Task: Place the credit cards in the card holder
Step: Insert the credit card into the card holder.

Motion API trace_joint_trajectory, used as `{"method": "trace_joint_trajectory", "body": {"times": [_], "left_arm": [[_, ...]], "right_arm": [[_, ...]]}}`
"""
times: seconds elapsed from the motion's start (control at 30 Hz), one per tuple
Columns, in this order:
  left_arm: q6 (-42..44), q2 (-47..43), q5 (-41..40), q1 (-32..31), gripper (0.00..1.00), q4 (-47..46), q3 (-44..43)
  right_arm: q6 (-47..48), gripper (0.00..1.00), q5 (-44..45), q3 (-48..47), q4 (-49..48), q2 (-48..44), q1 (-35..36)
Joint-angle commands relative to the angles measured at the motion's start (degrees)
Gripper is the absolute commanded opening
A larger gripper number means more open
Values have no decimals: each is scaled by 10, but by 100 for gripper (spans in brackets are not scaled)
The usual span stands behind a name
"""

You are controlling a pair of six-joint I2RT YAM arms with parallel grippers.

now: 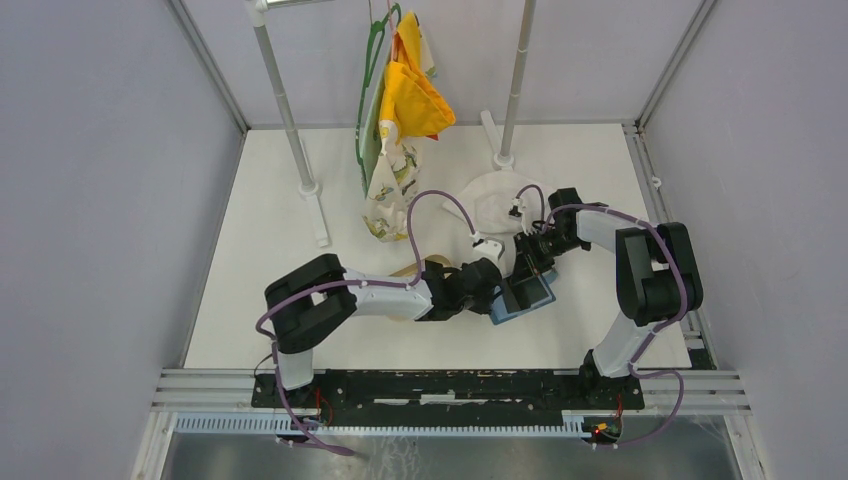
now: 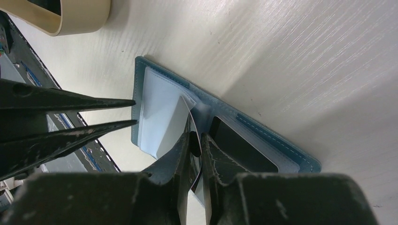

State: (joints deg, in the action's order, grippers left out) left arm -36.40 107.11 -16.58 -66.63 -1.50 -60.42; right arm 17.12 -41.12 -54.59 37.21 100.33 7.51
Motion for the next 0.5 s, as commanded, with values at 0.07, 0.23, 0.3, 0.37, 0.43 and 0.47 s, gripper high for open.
{"method": "trace_joint_trajectory", "body": {"times": [0.07, 0.23, 0.3, 0.37, 0.43, 0.47], "left_arm": [[16, -79, 65, -1, 33, -70, 12], [-20, -74, 118, -8, 34, -138, 12], [-37, -57, 115, -14, 30, -145, -5], [-45, -35, 104, -19, 22, -134, -35], [-46, -9, 84, -27, 15, -105, -71], [-45, 3, 71, -31, 12, -87, -87]], "right_arm": [[15, 20, 57, -3, -22, 12, 5], [15, 20, 53, -1, -24, 12, 4], [15, 20, 52, 0, -25, 11, 4], [15, 20, 54, 1, -26, 11, 4], [15, 20, 54, 1, -26, 11, 5], [15, 20, 54, 1, -26, 10, 5]]}}
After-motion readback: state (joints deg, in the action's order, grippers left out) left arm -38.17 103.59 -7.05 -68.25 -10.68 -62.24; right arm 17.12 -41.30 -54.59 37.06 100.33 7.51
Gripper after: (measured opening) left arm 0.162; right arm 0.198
